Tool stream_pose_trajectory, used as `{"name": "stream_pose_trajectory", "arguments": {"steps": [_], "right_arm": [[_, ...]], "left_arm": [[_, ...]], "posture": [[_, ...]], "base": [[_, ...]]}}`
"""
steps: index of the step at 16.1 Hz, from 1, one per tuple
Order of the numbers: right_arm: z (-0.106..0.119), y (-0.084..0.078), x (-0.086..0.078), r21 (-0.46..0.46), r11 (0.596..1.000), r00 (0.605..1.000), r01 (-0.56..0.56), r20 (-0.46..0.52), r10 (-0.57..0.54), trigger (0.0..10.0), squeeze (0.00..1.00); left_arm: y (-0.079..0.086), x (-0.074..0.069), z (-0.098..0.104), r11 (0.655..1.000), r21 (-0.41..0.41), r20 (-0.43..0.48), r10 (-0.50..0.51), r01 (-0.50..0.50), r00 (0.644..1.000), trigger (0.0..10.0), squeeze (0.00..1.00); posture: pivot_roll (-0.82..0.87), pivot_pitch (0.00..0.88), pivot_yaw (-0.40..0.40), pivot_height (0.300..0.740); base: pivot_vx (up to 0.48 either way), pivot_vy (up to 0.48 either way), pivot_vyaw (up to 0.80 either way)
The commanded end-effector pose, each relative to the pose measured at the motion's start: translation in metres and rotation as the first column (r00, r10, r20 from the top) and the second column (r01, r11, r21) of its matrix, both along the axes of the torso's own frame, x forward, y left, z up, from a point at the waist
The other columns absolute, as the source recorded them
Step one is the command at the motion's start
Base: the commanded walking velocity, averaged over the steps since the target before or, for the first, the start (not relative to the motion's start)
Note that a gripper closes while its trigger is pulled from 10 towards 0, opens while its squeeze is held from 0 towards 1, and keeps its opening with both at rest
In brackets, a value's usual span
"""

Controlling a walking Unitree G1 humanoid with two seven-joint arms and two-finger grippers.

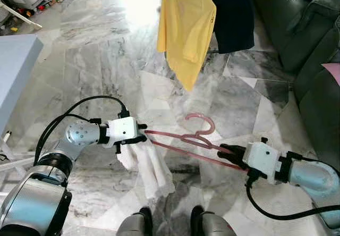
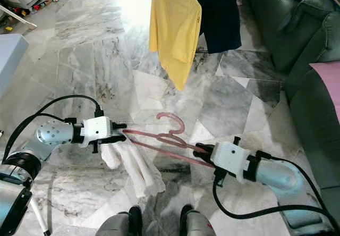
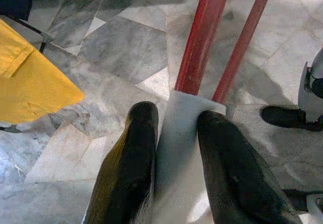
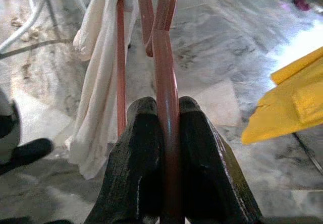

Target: Hang hanger

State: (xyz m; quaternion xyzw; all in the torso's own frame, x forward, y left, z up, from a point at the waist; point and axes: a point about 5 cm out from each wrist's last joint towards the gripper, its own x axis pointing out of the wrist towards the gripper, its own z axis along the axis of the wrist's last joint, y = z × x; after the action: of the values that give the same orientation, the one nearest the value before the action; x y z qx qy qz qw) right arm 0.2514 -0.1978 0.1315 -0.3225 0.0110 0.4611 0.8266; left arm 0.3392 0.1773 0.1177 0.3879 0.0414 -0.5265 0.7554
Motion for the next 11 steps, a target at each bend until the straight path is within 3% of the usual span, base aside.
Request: {"name": "stream_pose_trajectory", "arguments": {"steps": [1,5,11], "right_arm": [[0.005,0.0,0.002,0.019,1.0,0.999,0.005,0.046,-0.006,10.0,0.0],[0.009,0.0,0.007,0.032,0.999,0.994,0.035,0.098,-0.038,10.0,0.0],[0.009,0.0,0.011,0.015,1.0,0.993,0.026,0.112,-0.028,10.0,0.0]], "left_arm": [[0.004,-0.002,-0.004,1.0,-0.003,0.0,0.025,-0.025,1.0,0.0,0.0],[0.0,0.003,0.004,0.998,-0.037,0.091,0.057,-0.054,0.994,0.0,0.0],[-0.003,0.007,0.01,0.997,-0.038,0.144,0.068,-0.063,0.987,0.0,0.0]], "posture": [[-0.21,0.245,0.076,0.74],[-0.21,0.248,0.08,0.74],[-0.21,0.249,0.079,0.74]], "base": [[0.0,0.0,0.0],[0.0,0.0,0.0],[0.0,0.0,0.0]]}}
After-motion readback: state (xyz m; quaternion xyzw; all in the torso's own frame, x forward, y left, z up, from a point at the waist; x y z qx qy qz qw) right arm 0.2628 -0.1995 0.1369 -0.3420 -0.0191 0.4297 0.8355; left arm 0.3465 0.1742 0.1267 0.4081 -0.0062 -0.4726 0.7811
